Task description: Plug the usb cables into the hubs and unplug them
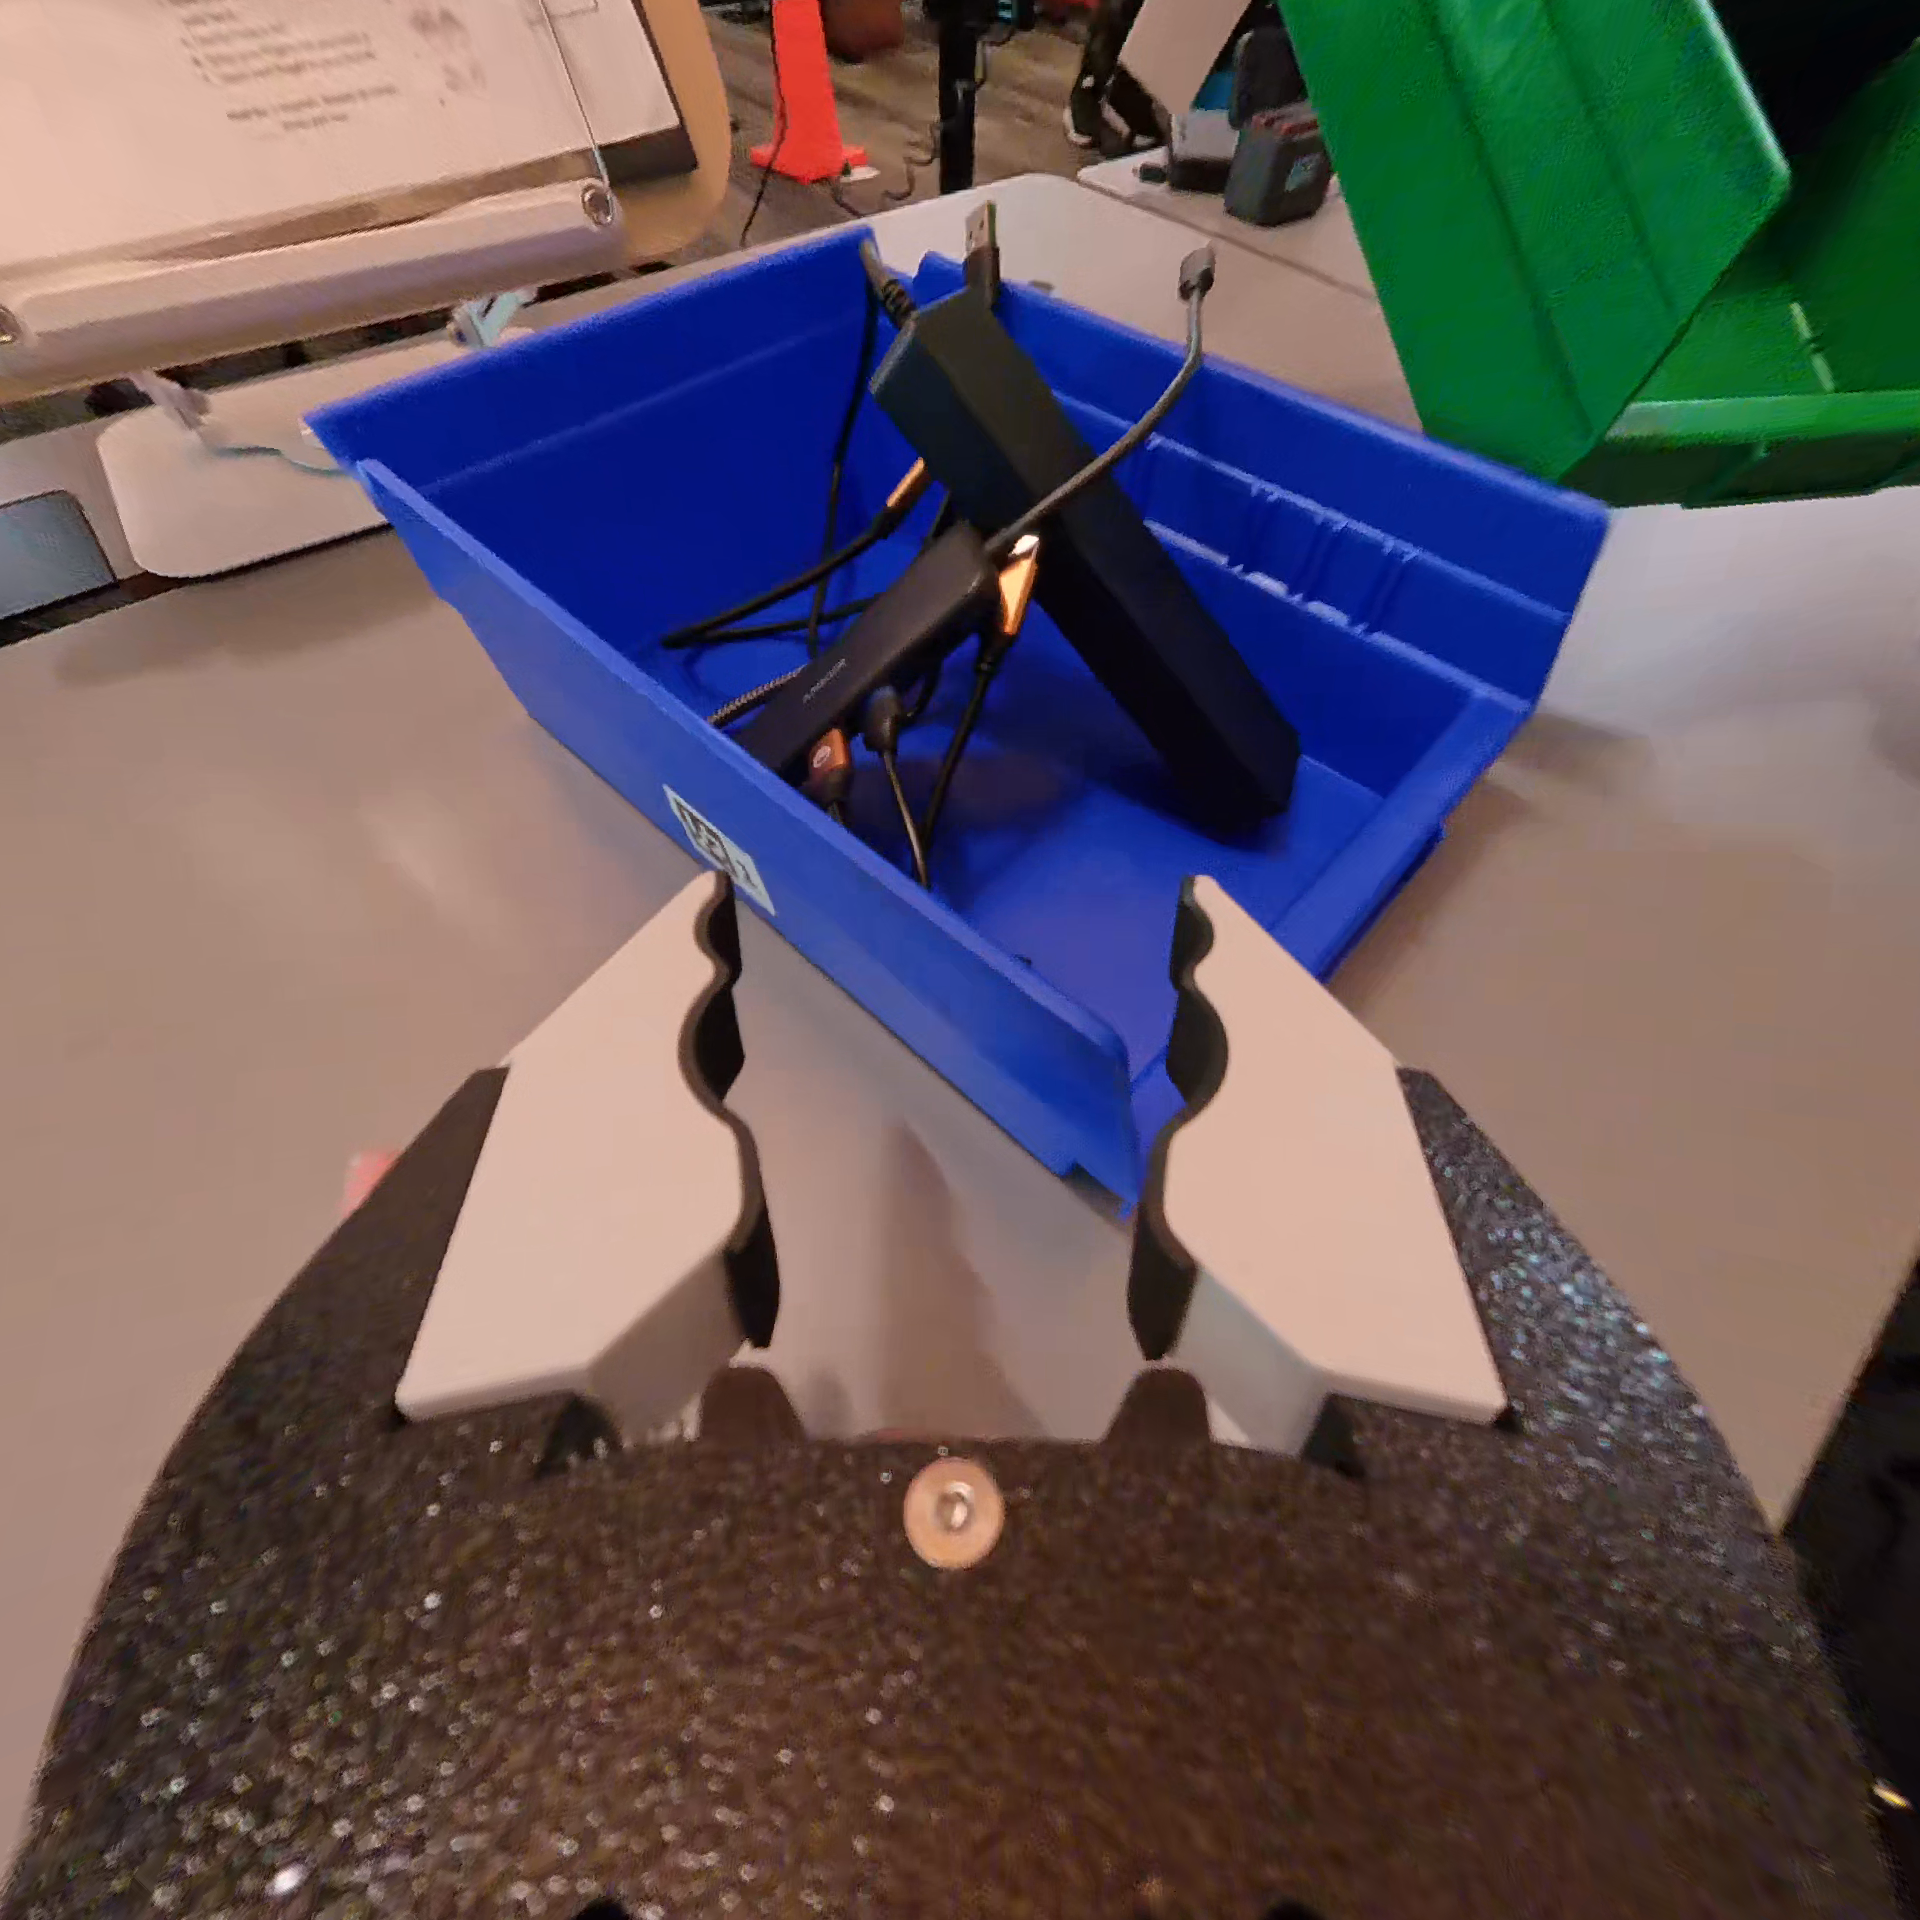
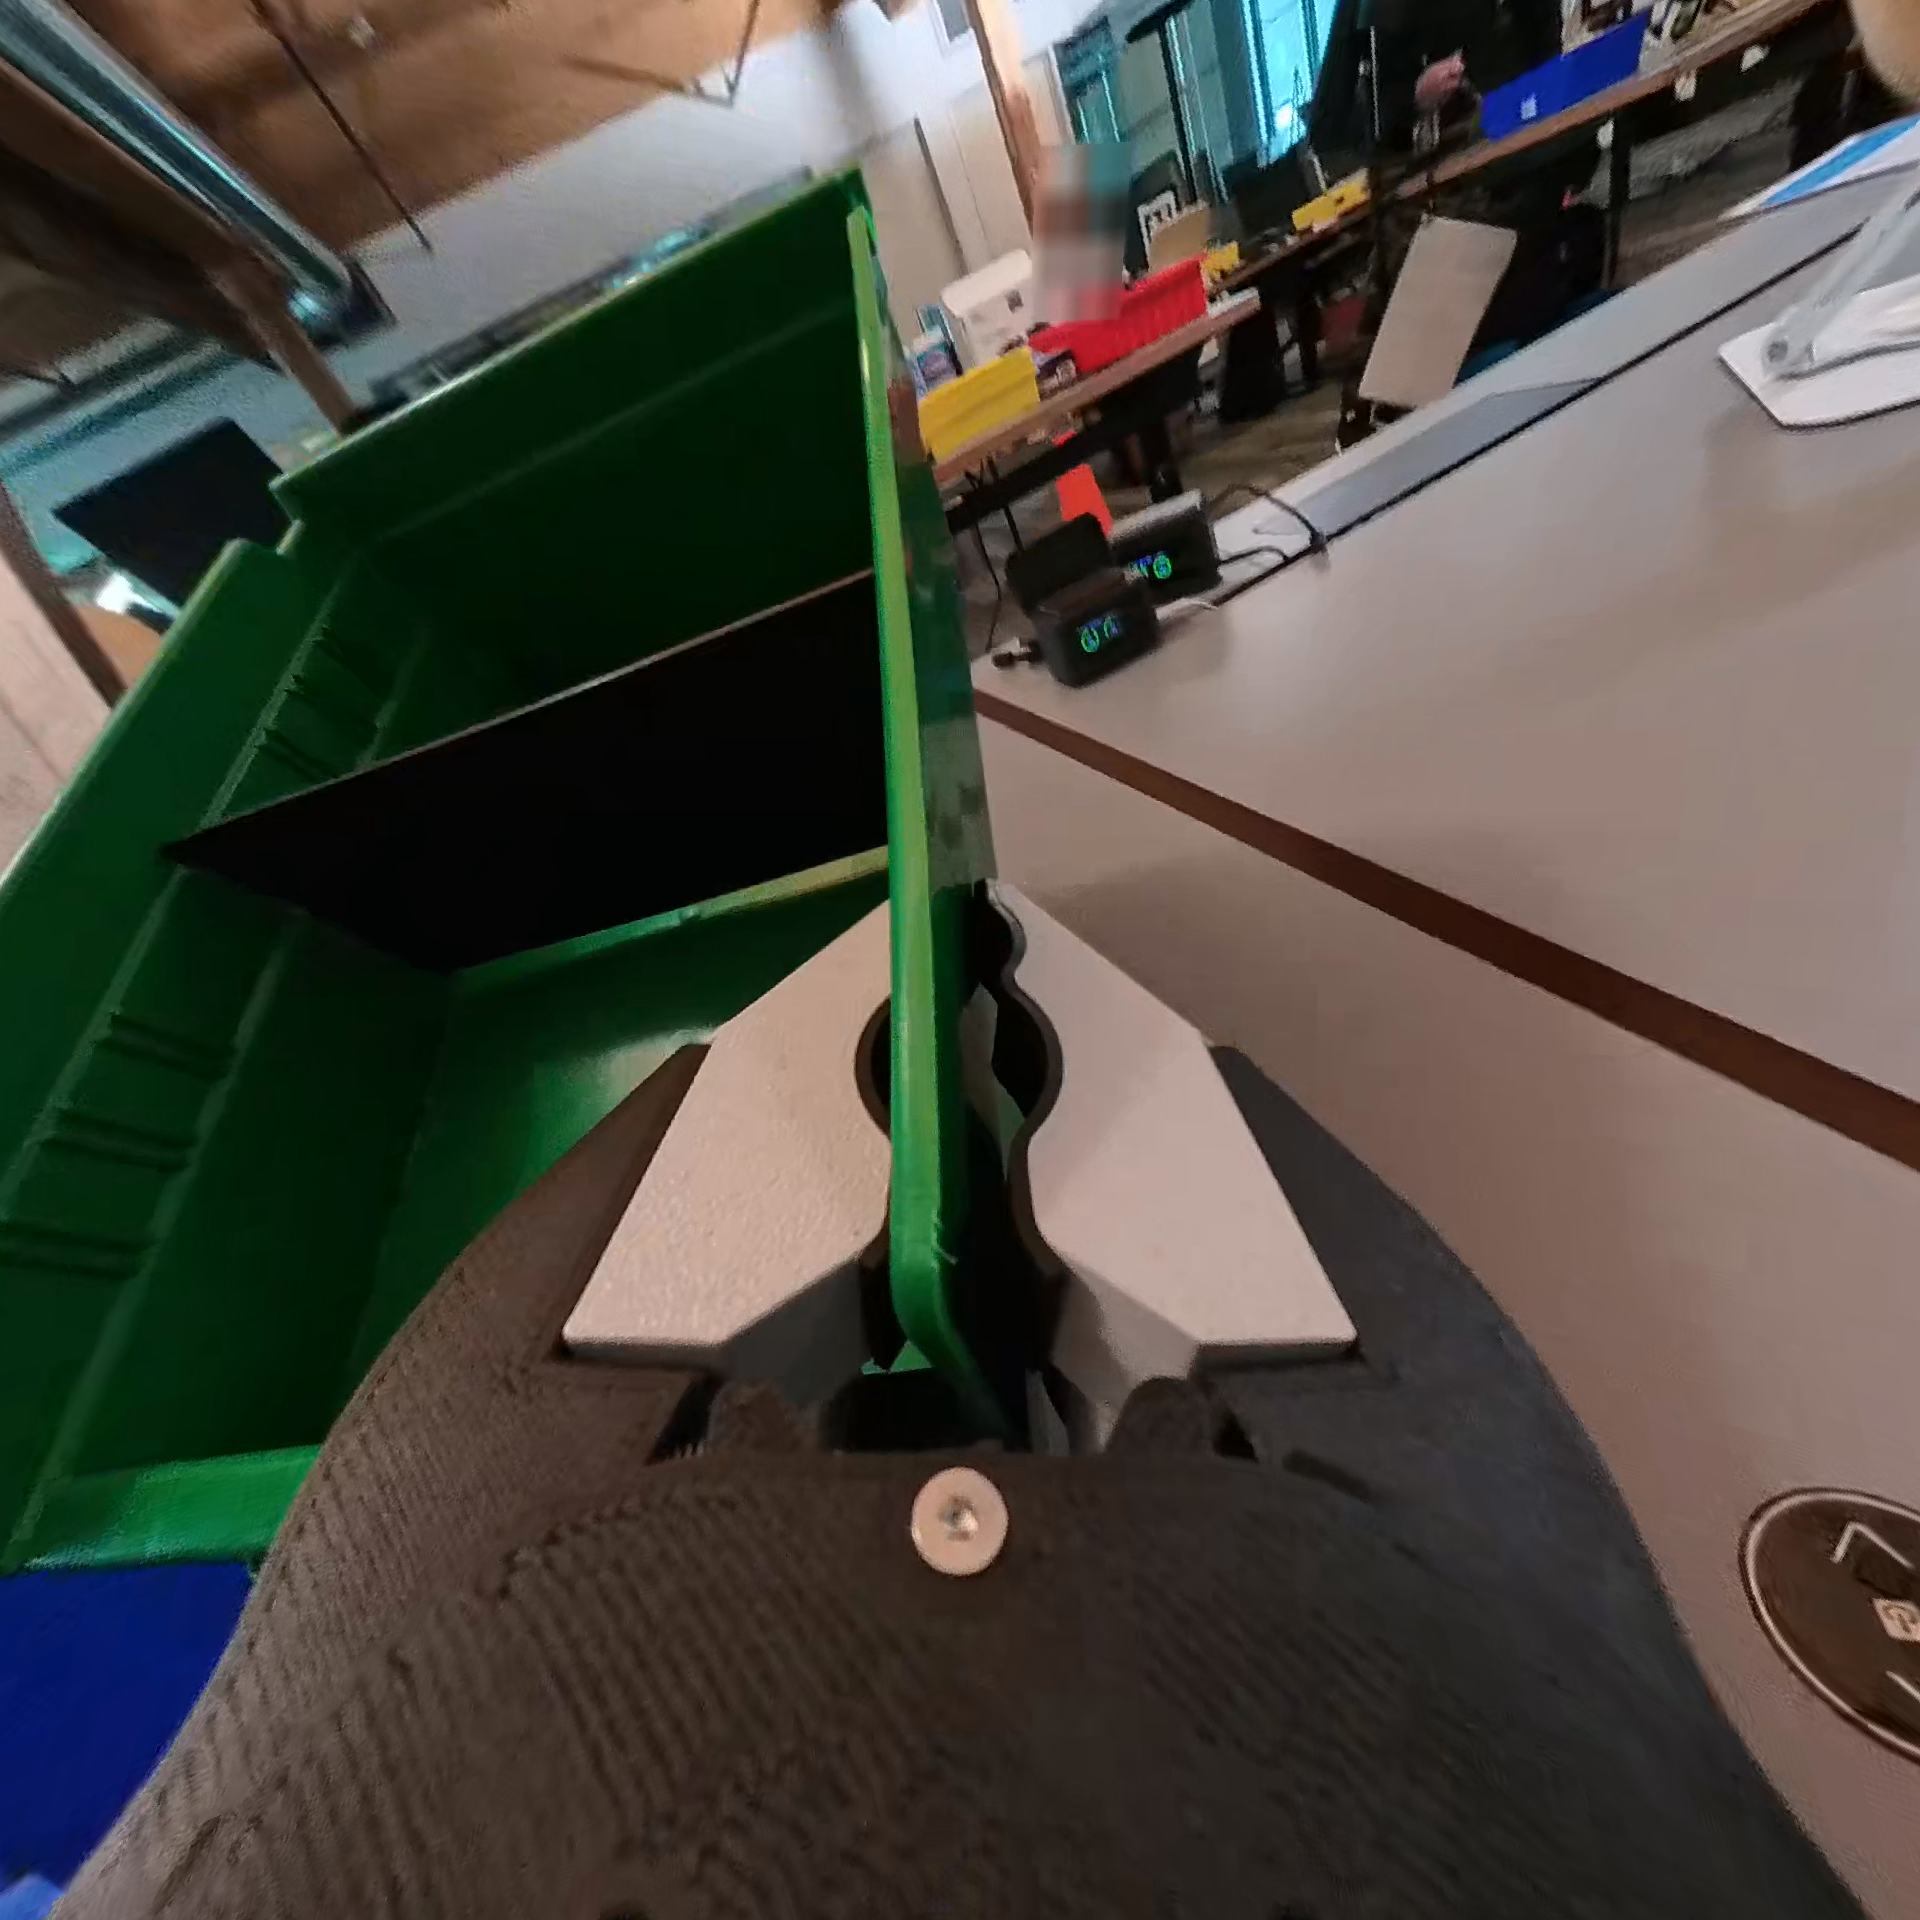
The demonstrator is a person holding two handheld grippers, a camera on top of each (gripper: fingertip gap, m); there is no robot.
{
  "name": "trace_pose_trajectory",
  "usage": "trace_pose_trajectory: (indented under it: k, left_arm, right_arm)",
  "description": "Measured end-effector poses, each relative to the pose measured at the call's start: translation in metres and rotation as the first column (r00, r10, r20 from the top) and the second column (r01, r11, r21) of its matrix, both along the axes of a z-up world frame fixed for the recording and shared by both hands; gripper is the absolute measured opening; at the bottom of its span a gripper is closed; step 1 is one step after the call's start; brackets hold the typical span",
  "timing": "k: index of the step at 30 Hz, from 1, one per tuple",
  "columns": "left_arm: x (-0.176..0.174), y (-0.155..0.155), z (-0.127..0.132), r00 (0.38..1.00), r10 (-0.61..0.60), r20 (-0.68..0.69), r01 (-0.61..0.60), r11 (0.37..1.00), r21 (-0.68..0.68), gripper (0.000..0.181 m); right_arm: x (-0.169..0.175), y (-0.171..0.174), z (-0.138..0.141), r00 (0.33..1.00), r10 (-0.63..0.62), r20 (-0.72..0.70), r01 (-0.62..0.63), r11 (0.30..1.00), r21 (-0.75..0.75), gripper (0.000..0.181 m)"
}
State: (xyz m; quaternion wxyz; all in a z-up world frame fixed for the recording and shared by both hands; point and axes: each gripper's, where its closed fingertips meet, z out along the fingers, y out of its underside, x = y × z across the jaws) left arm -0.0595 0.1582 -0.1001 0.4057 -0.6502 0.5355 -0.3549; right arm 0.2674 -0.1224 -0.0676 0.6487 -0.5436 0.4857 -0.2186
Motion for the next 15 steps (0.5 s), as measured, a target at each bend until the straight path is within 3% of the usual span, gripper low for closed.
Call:
trace_pose_trajectory:
  k: [6, 11, 15]
  left_arm:
    - [0.007, 0.003, -0.03, 0.998, 0.037, -0.056, -0.035, 0.999, 0.033, 0.081]
    - [0.011, 0.002, -0.042, 0.998, 0.02, -0.062, -0.019, 1.0, 0.013, 0.082]
    - [0.007, 0.012, -0.039, 0.999, 0.028, -0.042, -0.027, 0.999, 0.022, 0.056]
  right_arm:
    - [0.001, 0.015, -0.041, 0.999, 0.011, -0.051, -0.017, 0.993, -0.118, 0.007]
    - [0.002, 0.026, -0.053, 0.993, 0.043, -0.106, -0.059, 0.985, -0.162, 0.007]
    - [0.004, 0.027, -0.058, 0.988, 0.043, -0.146, -0.065, 0.986, -0.154, 0.009]
